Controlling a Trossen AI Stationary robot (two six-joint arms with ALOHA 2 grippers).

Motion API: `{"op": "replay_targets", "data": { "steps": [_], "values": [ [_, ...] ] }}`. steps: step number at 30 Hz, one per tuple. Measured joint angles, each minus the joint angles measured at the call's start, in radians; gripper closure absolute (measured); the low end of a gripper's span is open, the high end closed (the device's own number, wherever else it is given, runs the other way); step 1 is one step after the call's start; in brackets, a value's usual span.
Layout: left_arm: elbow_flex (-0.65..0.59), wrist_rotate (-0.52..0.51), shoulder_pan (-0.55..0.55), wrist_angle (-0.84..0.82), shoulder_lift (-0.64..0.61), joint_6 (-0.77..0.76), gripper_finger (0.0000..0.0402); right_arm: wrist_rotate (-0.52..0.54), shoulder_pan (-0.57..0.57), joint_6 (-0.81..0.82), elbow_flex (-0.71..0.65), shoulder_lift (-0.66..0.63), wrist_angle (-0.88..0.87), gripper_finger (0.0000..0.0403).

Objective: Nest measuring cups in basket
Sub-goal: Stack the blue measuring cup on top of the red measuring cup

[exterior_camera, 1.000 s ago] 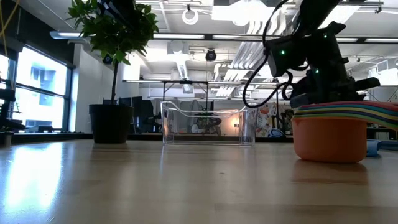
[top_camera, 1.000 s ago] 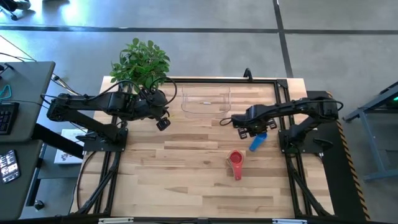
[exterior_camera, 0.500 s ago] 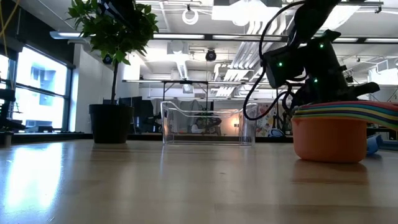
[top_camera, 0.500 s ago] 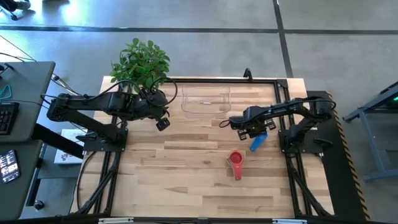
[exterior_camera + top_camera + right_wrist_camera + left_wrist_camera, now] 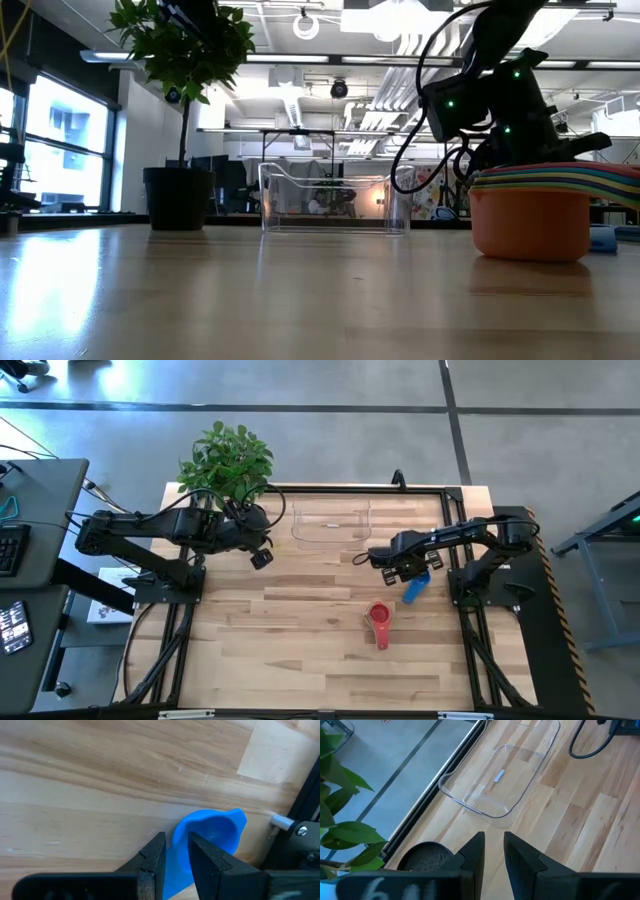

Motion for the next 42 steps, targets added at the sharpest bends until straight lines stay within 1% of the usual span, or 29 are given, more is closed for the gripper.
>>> {"op": "replay_targets", "data": {
  "steps": [3,5,10,12,16,19,25,32,42],
  "values": [
    [0.000,0.000,0.000,0.000,0.000,0.020,0.0339,0.004,0.000,0.000,0.000,0.000,0.000,0.0330],
    [0.000,0.000,0.000,0.000,0.000,0.022,0.0339,0.004,0.000,-0.001,0.000,0.000,0.000,0.0338],
    [0.000,0.000,0.000,0.000,0.000,0.031,0.0339,0.018,0.000,-0.001,0.000,0.000,-0.002,0.0389],
    [0.000,0.000,0.000,0.000,0.000,0.032,0.0339,0.022,0.000,-0.002,0.000,0.000,-0.002,0.0398],
    [0.000,0.000,0.000,0.000,0.000,0.039,0.0339,0.017,0.000,-0.004,0.000,0.000,-0.002,0.0391],
    [0.000,0.000,0.000,0.000,0.000,0.041,0.0339,0.004,0.000,-0.026,0.000,0.000,-0.002,0.0400],
    [0.000,-0.002,0.000,0.000,0.000,0.051,0.0339,-0.005,0.000,-0.068,0.000,-0.014,0.000,0.0401],
    [0.000,-0.003,0.000,0.000,0.000,0.057,0.0339,-0.014,0.023,-0.061,0.000,-0.109,0.001,0.0402],
    [0.000,-0.003,0.000,0.001,0.000,0.055,0.0339,-0.006,0.102,0.058,0.001,-0.261,0.032,0.0403]
  ]
}}
